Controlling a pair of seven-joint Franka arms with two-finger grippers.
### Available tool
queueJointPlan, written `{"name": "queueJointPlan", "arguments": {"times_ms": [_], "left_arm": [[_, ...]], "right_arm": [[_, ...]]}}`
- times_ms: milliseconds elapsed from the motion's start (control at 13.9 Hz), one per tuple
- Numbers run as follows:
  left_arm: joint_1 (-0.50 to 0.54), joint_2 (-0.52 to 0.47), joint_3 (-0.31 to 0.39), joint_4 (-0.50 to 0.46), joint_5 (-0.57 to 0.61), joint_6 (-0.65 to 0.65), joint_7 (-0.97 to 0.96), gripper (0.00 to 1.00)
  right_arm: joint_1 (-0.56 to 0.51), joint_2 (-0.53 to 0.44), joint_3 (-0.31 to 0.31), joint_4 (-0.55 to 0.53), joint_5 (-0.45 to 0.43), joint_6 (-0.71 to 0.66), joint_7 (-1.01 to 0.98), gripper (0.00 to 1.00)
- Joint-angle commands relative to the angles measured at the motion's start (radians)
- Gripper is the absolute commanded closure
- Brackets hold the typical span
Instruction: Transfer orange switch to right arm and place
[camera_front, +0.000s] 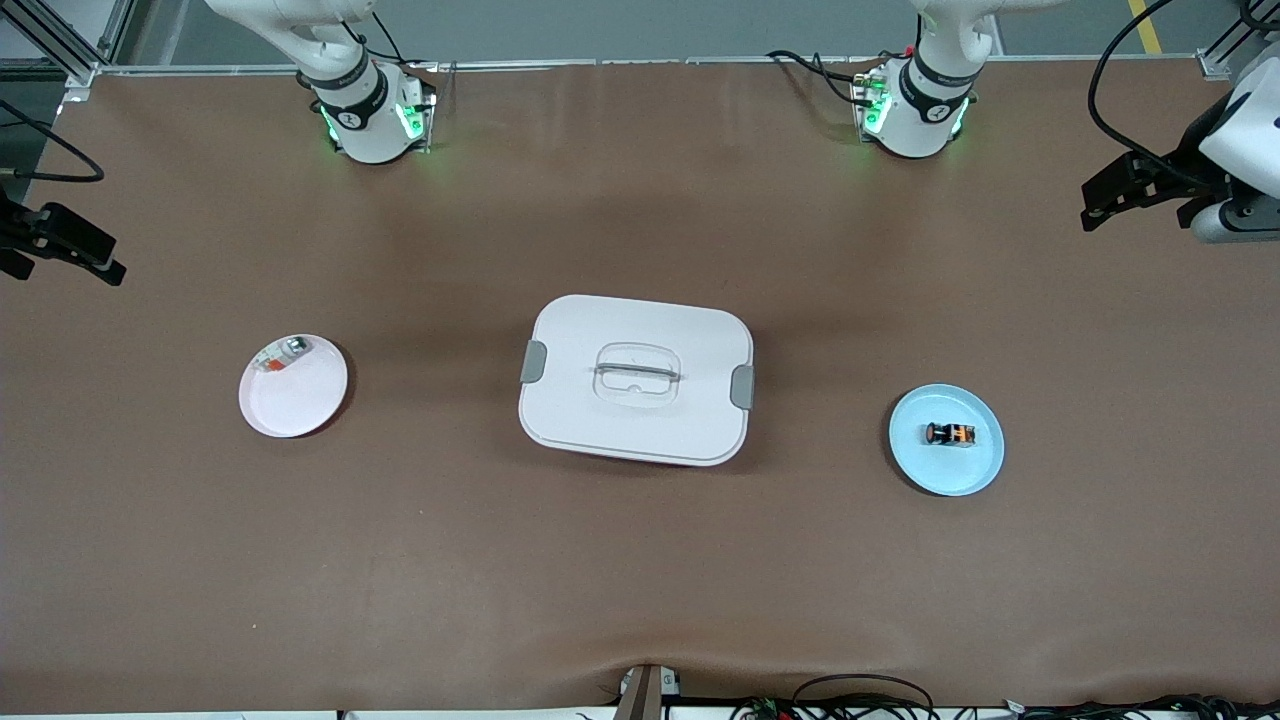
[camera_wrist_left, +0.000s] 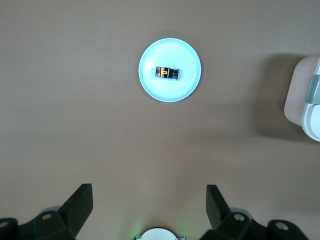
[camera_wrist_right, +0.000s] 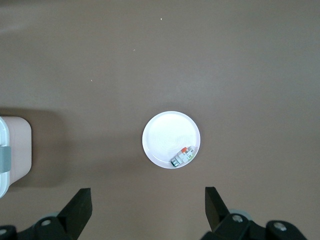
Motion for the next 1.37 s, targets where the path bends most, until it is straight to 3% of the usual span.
{"name": "queueJointPlan", "arguments": {"times_ms": [0, 360, 720, 1295], "left_arm": [[-0.001, -0.011, -0.001, 0.012, -0.019, -0.029, 0.007, 0.0], [-0.001, 0.003, 0.002, 0.027, -0.016, -0.03, 0.015, 0.0], [0.001, 0.077, 0.002, 0.015, -0.008, 0.0, 0.016, 0.0], [0.015, 0.132, 0.007, -0.281, 0.001, 0.434, 0.019, 0.0]], "right_arm": [[-0.019, 0.011, 0.016, 0.025, -0.017, -0.016, -0.009, 0.0], [-0.021, 0.011, 0.016, 0.025, -0.017, -0.016, -0.009, 0.0], [-0.019, 0.011, 0.016, 0.025, -0.017, -0.016, -0.009, 0.0], [-0.021, 0.011, 0.016, 0.025, -0.017, -0.016, -0.009, 0.0]]}}
